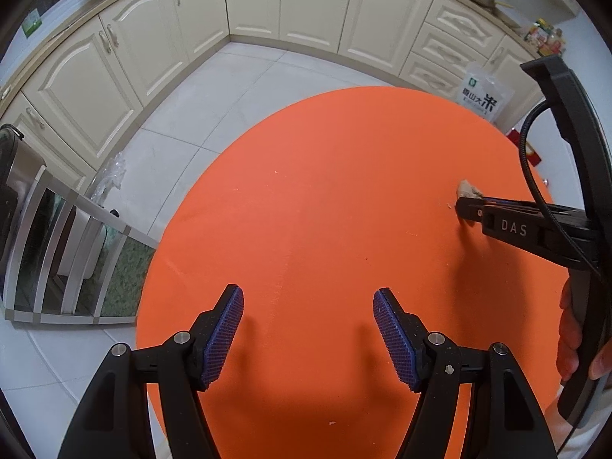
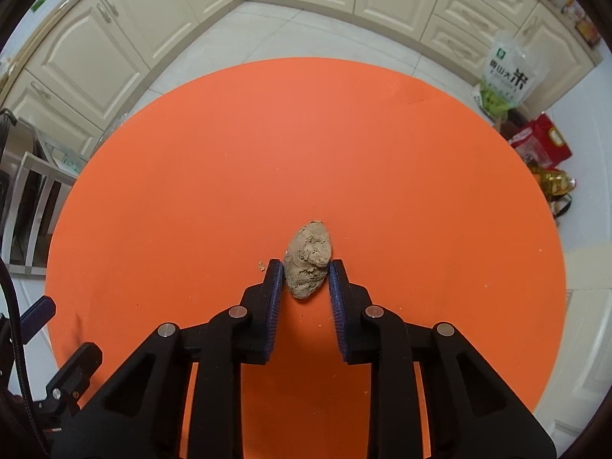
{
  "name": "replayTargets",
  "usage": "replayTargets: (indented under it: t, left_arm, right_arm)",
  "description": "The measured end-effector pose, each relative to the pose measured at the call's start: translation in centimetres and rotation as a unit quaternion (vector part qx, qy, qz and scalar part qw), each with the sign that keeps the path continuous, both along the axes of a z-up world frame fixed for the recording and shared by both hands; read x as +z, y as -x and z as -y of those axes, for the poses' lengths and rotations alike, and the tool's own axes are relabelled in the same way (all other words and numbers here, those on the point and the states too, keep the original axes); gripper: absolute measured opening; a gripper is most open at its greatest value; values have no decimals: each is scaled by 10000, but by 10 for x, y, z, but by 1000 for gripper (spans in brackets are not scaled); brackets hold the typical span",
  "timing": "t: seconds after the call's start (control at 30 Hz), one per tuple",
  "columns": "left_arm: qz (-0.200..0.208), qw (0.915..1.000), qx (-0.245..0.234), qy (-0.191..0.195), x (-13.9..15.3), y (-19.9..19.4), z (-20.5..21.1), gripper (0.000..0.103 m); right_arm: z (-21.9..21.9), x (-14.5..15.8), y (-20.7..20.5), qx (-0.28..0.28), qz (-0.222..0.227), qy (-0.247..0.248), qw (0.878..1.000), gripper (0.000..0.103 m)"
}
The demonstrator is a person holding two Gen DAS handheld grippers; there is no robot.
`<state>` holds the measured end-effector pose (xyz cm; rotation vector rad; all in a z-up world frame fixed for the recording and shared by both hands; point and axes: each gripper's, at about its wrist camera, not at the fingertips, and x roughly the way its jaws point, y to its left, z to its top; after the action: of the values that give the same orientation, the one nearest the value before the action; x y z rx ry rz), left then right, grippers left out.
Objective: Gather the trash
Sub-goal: 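Carry the brown nut with the right tool over the blue bin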
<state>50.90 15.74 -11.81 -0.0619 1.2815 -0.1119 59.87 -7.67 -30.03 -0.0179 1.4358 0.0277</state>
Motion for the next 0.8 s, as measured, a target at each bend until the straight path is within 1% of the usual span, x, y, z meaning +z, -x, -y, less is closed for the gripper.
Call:
replayTargets:
  t: [0.2, 0.3, 0.37, 0.57, 0.73, 0.8]
  left_arm:
    - [1, 10000, -50, -77, 6, -1, 14, 67]
    - [11, 9998, -107, -150, 7, 2, 24, 67]
    - [66, 9995, -144, -267, 9, 7, 36, 67]
    - [125, 9970, -594, -475, 10, 34, 90, 67]
    - [168, 9937, -988, -491, 16, 64, 137, 67]
    - [206, 9921, -1142, -484, 19, 78, 157, 67]
  right_arm:
    - [10, 2, 18, 22, -97, -163, 9998, 23]
    - [23, 6, 35, 20, -120, -234, 9997, 23]
    - [35, 9, 49, -23, -104, -219, 9997, 23]
    - [82, 25, 99, -328, 3, -182, 9993, 23]
    - [125, 42, 144, -581, 118, -223, 9980, 23]
    - [148, 51, 166, -783, 231, -235, 9964, 23]
